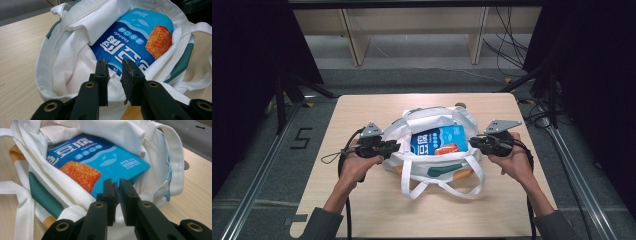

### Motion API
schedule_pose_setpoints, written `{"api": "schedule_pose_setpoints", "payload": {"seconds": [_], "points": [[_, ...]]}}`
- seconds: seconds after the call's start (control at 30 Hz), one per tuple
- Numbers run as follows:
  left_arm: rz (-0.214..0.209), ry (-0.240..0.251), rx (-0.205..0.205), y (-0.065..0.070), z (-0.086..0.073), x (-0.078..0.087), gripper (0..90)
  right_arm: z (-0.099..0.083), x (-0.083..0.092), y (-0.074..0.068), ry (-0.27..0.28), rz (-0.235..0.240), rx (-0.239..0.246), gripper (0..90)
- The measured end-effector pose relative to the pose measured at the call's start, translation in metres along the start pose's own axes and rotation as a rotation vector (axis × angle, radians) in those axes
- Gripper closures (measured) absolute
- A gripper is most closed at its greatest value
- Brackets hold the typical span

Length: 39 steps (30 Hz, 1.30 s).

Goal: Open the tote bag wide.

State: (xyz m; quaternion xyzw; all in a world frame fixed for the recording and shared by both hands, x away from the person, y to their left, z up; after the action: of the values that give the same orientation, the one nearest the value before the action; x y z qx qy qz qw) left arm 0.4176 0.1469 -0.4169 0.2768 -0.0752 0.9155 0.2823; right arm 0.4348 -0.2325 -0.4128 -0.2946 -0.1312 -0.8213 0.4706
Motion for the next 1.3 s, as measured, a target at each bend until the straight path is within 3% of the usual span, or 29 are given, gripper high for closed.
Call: {"api": "schedule_pose_setpoints", "payload": {"seconds": [0.03, 0.1, 0.13, 0.17, 0.2, 0.27, 0.33, 0.4, 0.5, 0.53, 0.57, 0.73, 0.77, 0.8, 0.87, 0.97, 1.0, 1.03, 1.17, 1.2, 1.3], "points": [[-0.005, -0.006, -0.009, -0.001, -0.001, 0.001, 73.1, -0.001, 0.001, 0.0, -0.004, -0.002, -0.014, 83.7], [-0.01, 0.009, 0.012, 0.001, -0.002, 0.002, 72.5, -0.002, 0.003, 0.001, -0.008, 0.002, -0.021, 83.3], [-0.014, 0.01, 0.007, 0.001, -0.003, 0.002, 71.8, -0.002, 0.004, 0.002, 0.0, 0.0, -0.008, 83.2], [-0.015, 0.015, 0.01, 0.001, -0.004, 0.003, 71.4, -0.003, 0.005, 0.0, 0.006, -0.01, -0.034, 83.0], [-0.016, 0.022, 0.019, 0.002, -0.005, 0.004, 70.8, -0.004, 0.006, 0.002, 0.008, -0.011, -0.017, 82.9], [-0.023, 0.043, 0.037, 0.002, -0.006, 0.006, 68.9, -0.005, 0.008, 0.002, 0.016, -0.026, -0.027, 82.2], [-0.025, 0.033, 0.026, 0.001, -0.007, 0.008, 68.6, -0.006, 0.009, 0.0, 0.014, -0.021, -0.044, 81.5], [-0.014, 0.048, 0.035, 0.001, -0.007, 0.01, 68.1, -0.007, 0.011, 0.002, 0.027, -0.029, -0.024, 81.0], [-0.021, 0.051, 0.038, 0.001, -0.008, 0.015, 66.6, -0.008, 0.013, 0.0, 0.02, -0.013, -0.053, 79.7], [-0.018, 0.045, 0.033, 0.001, -0.009, 0.017, 66.3, -0.008, 0.014, 0.002, 0.034, -0.022, -0.024, 79.4], [-0.024, 0.05, 0.024, 0.001, -0.01, 0.018, 66.0, -0.009, 0.015, 0.001, 0.029, -0.018, -0.049, 79.0], [-0.019, 0.052, 0.027, 0.004, -0.012, 0.025, 62.4, -0.013, 0.02, 0.002, 0.037, -0.034, -0.042, 75.9], [-0.025, 0.054, 0.027, 0.004, -0.012, 0.026, 60.9, -0.014, 0.02, 0.0, 0.03, -0.026, -0.063, 75.1], [-0.027, 0.056, 0.019, 0.004, -0.013, 0.026, 59.8, -0.015, 0.02, 0.002, 0.046, -0.044, -0.045, 74.4], [-0.038, 0.058, 0.027, 0.005, -0.015, 0.027, 57.6, -0.016, 0.022, 0.002, 0.033, -0.035, -0.055, 72.9], [-0.029, 0.056, 0.022, 0.005, -0.017, 0.029, 54.3, -0.018, 0.023, 0.002, 0.048, -0.054, -0.072, 69.6], [-0.024, 0.055, 0.021, 0.006, -0.017, 0.029, 53.4, -0.018, 0.024, 0.004, 0.056, -0.055, -0.049, 68.3], [-0.029, 0.058, 0.021, 0.006, -0.017, 0.03, 52.3, -0.018, 0.025, 0.001, 0.051, -0.058, -0.088, 67.2], [-0.039, 0.053, 0.004, 0.008, -0.018, 0.03, 47.2, -0.019, 0.027, 0.003, 0.055, -0.075, -0.043, 59.5], [-0.033, 0.048, 0.002, 0.008, -0.019, 0.03, 45.7, -0.02, 0.029, 0.002, 0.039, -0.065, -0.059, 58.0], [-0.04, 0.046, 0.008, 0.008, -0.02, 0.03, 41.5, -0.022, 0.031, 0.0, 0.06, -0.077, -0.07, 53.1]]}}
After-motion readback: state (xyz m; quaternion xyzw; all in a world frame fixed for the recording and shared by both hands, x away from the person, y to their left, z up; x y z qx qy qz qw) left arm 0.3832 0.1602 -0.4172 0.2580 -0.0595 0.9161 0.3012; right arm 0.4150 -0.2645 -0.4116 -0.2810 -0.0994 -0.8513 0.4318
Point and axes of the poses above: each handheld gripper's, and its own axes: x roughly backward along the jaws, z roughly out of its top, y roughly to its right, the point moved 1 cm from there along -x, roughly forward along the jaws, and after that the axes turned 11 degrees about z, right-handed, at the moved point
